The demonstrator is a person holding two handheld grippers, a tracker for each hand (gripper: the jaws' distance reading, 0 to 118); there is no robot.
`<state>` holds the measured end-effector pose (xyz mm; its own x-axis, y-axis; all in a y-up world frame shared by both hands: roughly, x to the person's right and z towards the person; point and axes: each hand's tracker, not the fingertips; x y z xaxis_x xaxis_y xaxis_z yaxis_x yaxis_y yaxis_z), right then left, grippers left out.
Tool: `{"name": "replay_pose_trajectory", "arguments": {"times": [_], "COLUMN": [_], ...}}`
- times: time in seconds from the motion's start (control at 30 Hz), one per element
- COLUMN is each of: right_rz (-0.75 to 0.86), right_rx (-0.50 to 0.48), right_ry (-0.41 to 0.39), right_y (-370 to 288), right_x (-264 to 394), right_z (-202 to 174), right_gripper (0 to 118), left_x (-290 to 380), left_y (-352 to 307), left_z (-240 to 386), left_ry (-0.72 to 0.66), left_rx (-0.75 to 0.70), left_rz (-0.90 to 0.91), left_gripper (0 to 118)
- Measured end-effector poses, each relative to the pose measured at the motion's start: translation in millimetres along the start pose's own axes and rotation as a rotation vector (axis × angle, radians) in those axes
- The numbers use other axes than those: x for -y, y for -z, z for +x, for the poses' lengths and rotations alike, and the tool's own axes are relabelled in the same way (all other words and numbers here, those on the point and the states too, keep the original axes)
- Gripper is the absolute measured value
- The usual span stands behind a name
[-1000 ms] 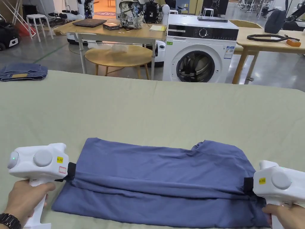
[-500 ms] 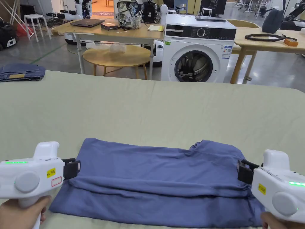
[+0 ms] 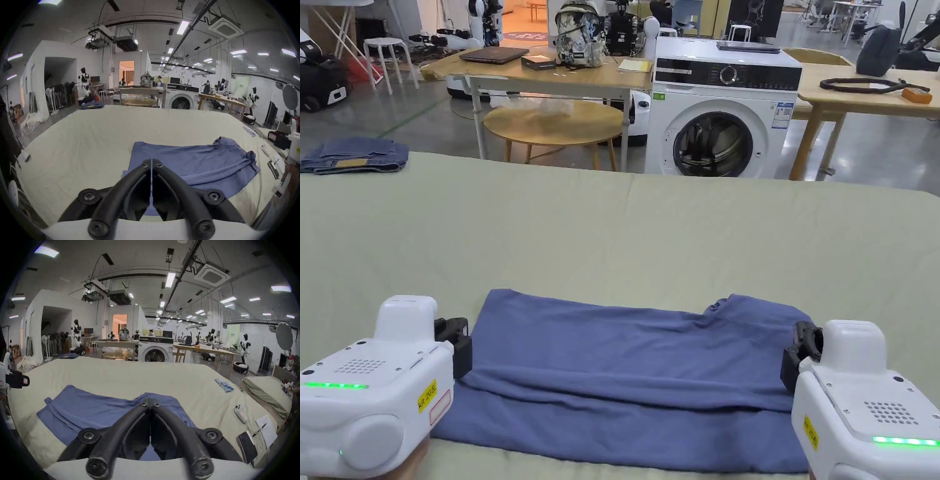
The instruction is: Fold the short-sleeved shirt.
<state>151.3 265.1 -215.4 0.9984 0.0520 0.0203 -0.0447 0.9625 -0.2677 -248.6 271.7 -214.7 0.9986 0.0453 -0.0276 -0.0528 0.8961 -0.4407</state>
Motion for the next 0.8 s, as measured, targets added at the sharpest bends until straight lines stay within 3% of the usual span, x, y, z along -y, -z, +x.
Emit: {"name": "replay_pose_trajectory", "arguments": {"times": [0.1,0.33,0.43,0.5,0.67,0.8], "right_rz": [-0.01,-0.074,-0.096,-0.109,-0.129,-0.144], "right_rx": [-0.004,0.005,0.013,0.015,0.028,0.038], "right_ry": [-0.012,0.001,-0.001,-0.005,-0.008,-0.006], "right_y": [2,11,14,16,16,13], "right_x": [2,13,21,26,34,38], "right_z": [0,10,16,19,25,30], "right_gripper": [0,0,0,0,0,0], "left_x": [0,15,21,26,48,52], "left_y": [17,69,92,107,133,123], "left_z": [-13,-56,-65,-69,-64,-46], "left_ry": [-0.01,-0.103,-0.118,-0.113,-0.083,0.021], "left_rx": [0.016,0.054,0.051,0.032,0.002,-0.031], "left_rz": [-0.207,-0.493,-0.613,-0.675,-0.828,-0.769], "left_gripper": [0,0,39,42,42,31]}}
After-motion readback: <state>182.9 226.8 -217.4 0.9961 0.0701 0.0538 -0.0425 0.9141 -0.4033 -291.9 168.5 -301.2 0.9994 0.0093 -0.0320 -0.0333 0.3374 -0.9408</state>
